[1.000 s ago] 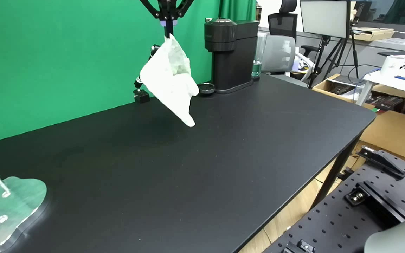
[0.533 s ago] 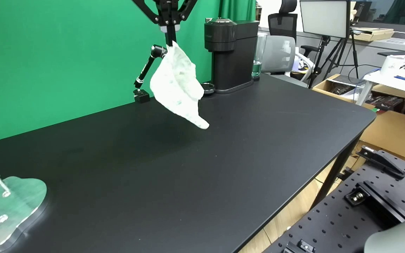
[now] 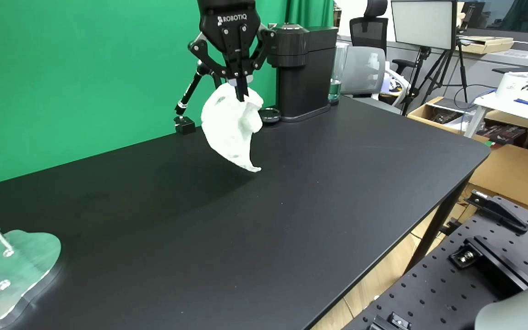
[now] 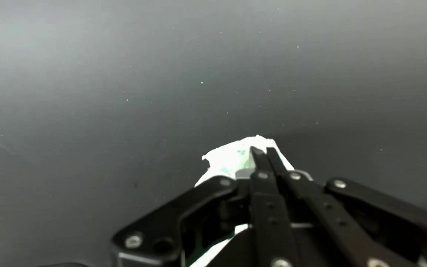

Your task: Unhang the cloth from the stand

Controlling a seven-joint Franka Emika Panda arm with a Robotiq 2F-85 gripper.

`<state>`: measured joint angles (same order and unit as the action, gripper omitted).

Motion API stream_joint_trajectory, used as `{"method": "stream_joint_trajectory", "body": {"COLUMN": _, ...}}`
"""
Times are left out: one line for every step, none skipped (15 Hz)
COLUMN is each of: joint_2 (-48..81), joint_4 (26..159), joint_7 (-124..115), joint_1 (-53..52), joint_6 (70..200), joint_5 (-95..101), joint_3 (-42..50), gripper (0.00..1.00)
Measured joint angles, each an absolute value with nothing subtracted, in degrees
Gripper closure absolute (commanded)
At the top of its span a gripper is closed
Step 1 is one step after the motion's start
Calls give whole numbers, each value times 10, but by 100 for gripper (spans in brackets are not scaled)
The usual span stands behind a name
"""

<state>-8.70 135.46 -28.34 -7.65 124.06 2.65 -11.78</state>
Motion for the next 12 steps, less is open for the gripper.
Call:
{"method": "stream_joint_trajectory", "body": {"joint_2": -81, "joint_4": 1359, "joint_7": -291, "joint_1": -74, "joint_6": 1244, "joint_5": 31, "joint_3": -118, "gripper": 100}}
{"method": "stream_joint_trajectory", "body": {"joint_2": -74, "joint_4": 1364, "joint_7": -300, "joint_1": -71, "joint_6": 1250, "joint_5": 39, "joint_3": -117, "gripper": 100}}
{"method": "stream_joint_trajectory", "body": {"joint_2": -67, "joint_4": 1370, "joint_7": -311, "joint_1": -67, "joint_6": 1257, "joint_5": 48, "joint_3": -116, "gripper": 100}}
{"method": "stream_joint_trajectory", "body": {"joint_2": -60, "joint_4": 1376, "joint_7": -322, "joint_1": -64, "joint_6": 1265, "joint_5": 59, "joint_3": -115, "gripper": 100}}
{"method": "stream_joint_trajectory", "body": {"joint_2": -52, "joint_4": 1382, "joint_7": -336, "joint_1": -60, "joint_6": 1273, "joint_5": 71, "joint_3": -113, "gripper": 100}}
{"method": "stream_joint_trajectory", "body": {"joint_2": -44, "joint_4": 1388, "joint_7": -351, "joint_1": -56, "joint_6": 1281, "joint_5": 82, "joint_3": -111, "gripper": 100}}
{"method": "stream_joint_trajectory", "body": {"joint_2": -37, "joint_4": 1394, "joint_7": -365, "joint_1": -53, "joint_6": 1288, "joint_5": 94, "joint_3": -108, "gripper": 100}}
{"method": "stream_joint_trajectory", "body": {"joint_2": -29, "joint_4": 1398, "joint_7": -380, "joint_1": -50, "joint_6": 1296, "joint_5": 105, "joint_3": -104, "gripper": 100}}
{"method": "stream_joint_trajectory", "body": {"joint_2": -22, "joint_4": 1403, "joint_7": -394, "joint_1": -48, "joint_6": 1301, "joint_5": 116, "joint_3": -100, "gripper": 100}}
{"method": "stream_joint_trajectory", "body": {"joint_2": -14, "joint_4": 1406, "joint_7": -408, "joint_1": -46, "joint_6": 1306, "joint_5": 125, "joint_3": -95, "gripper": 100}}
{"method": "stream_joint_trajectory", "body": {"joint_2": -7, "joint_4": 1409, "joint_7": -421, "joint_1": -46, "joint_6": 1309, "joint_5": 132, "joint_3": -90, "gripper": 100}}
{"method": "stream_joint_trajectory", "body": {"joint_2": -1, "joint_4": 1411, "joint_7": -431, "joint_1": -46, "joint_6": 1310, "joint_5": 136, "joint_3": -86, "gripper": 100}}
